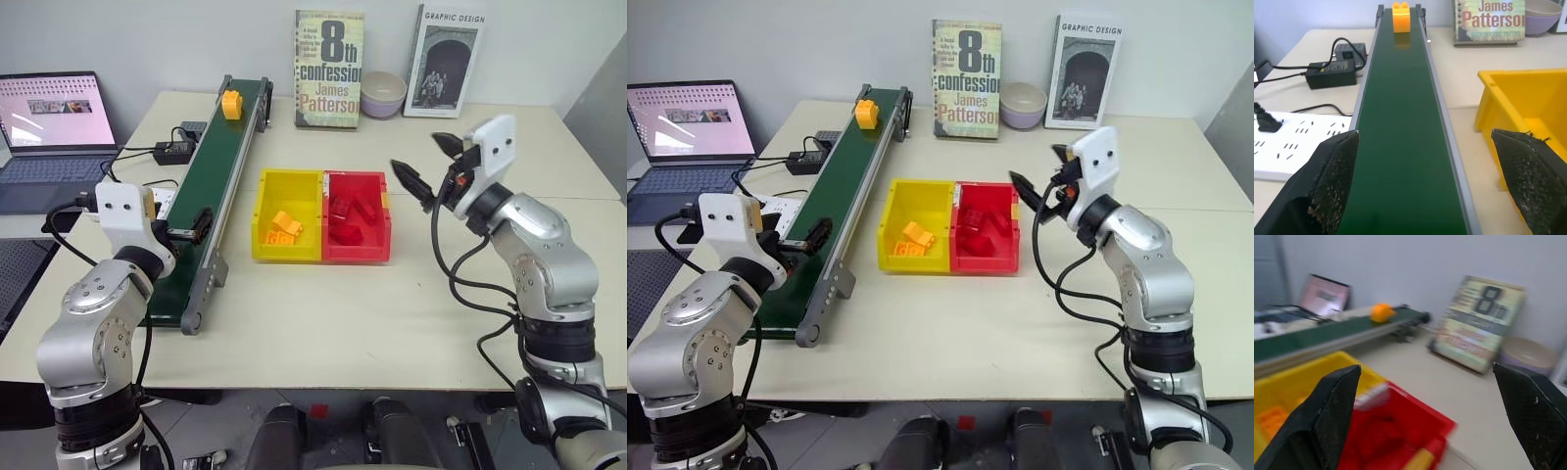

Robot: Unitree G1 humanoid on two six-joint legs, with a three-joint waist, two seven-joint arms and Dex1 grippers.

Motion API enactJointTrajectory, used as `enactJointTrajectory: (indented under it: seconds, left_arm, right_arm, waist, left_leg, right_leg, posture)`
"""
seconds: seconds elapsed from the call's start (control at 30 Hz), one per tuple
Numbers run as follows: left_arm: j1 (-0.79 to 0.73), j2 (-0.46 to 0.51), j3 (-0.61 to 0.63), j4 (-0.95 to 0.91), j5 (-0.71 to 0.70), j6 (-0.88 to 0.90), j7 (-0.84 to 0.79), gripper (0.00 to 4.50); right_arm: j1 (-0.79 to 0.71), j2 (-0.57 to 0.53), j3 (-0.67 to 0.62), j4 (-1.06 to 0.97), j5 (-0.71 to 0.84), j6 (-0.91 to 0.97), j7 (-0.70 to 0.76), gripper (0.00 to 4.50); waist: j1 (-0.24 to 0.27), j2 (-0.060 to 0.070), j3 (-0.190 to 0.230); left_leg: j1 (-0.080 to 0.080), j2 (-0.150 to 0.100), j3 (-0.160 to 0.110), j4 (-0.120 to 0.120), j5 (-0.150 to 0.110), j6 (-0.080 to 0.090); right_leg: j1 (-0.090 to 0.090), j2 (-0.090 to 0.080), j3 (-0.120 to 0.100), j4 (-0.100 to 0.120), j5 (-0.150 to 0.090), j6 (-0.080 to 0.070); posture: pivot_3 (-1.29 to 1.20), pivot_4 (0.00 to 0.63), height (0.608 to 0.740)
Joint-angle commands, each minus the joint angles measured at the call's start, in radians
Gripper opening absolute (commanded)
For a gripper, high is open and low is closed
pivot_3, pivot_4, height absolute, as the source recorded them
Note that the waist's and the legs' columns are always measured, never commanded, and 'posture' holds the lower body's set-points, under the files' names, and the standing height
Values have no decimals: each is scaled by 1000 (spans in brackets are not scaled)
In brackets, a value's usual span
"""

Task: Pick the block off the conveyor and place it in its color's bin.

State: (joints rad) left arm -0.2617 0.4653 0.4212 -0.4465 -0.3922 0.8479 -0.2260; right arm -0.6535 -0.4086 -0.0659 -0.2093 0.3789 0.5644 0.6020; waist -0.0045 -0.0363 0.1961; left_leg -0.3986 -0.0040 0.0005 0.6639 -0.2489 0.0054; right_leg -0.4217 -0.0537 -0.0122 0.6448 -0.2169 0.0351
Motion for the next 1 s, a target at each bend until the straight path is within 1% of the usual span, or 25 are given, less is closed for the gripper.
enactJointTrajectory:
  seconds: [0.03, 0.1, 0.2, 0.37, 0.47, 0.57, 0.87, 1.0]
  left_arm:
    - [13, -2, 30, -55, -11, -28, 14, 4487]
    - [17, -9, 37, -54, -12, -42, 20, 4487]
    - [22, -7, 32, -53, -11, -50, 21, 4487]
    - [17, -7, 21, -56, -12, -55, 28, 4487]
    - [21, 2, 2, -45, -1, -63, 17, 4487]
    - [23, 4, -2, -40, 0, -68, 14, 4487]
    - [-1, 16, -28, -5, 15, -78, 17, 4487]
    - [19, 11, -33, -2, 14, -71, 17, 4487]
  right_arm:
    - [-48, -20, 24, -6, 115, 23, 157, 4500]
    - [-61, -28, 48, -16, 159, 45, 225, 4500]
    - [-69, -33, 66, -25, 183, 60, 255, 4500]
    - [-71, -30, 80, -27, 176, 55, 248, 4500]
    - [-76, -32, 98, -4, 116, 25, 215, 4500]
    - [-79, -33, 102, 6, 92, 14, 201, 4500]
    - [-68, -32, 101, -33, 109, 36, 194, 4500]
    - [-47, -47, 106, -78, 152, 64, 235, 4500]
  waist:
    - [2, 0, 0]
    - [2, 0, 0]
    - [2, 0, 0]
    - [2, 0, 0]
    - [2, 0, 0]
    - [2, 0, 0]
    - [2, 0, 0]
    - [2, 0, 0]
  left_leg:
    - [0, 0, 0, 0, 0, 0]
    - [0, -1, 1, 0, 0, 0]
    - [0, -1, 0, 0, 0, 0]
    - [0, 0, 0, 0, 0, 0]
    - [0, 0, 0, 0, 0, 0]
    - [0, 0, 0, 0, 0, 0]
    - [0, 0, 0, 0, 0, 0]
    - [0, 0, 0, 0, 0, 0]
  right_leg:
    - [0, 0, 0, 0, 0, 0]
    - [0, -1, 0, 0, 0, 0]
    - [0, -1, 0, 0, 0, 0]
    - [0, -1, 0, 0, 0, 0]
    - [0, -1, 0, 0, 0, 0]
    - [0, -2, 0, 0, 0, 0]
    - [0, -2, 1, 0, 0, 0]
    - [0, -2, 0, 0, 0, 0]
  posture:
    - [0, 150, 740]
    - [0, 150, 740]
    - [0, 150, 740]
    - [0, 150, 740]
    - [0, 150, 740]
    - [0, 150, 740]
    - [0, 150, 740]
    - [0, 150, 740]
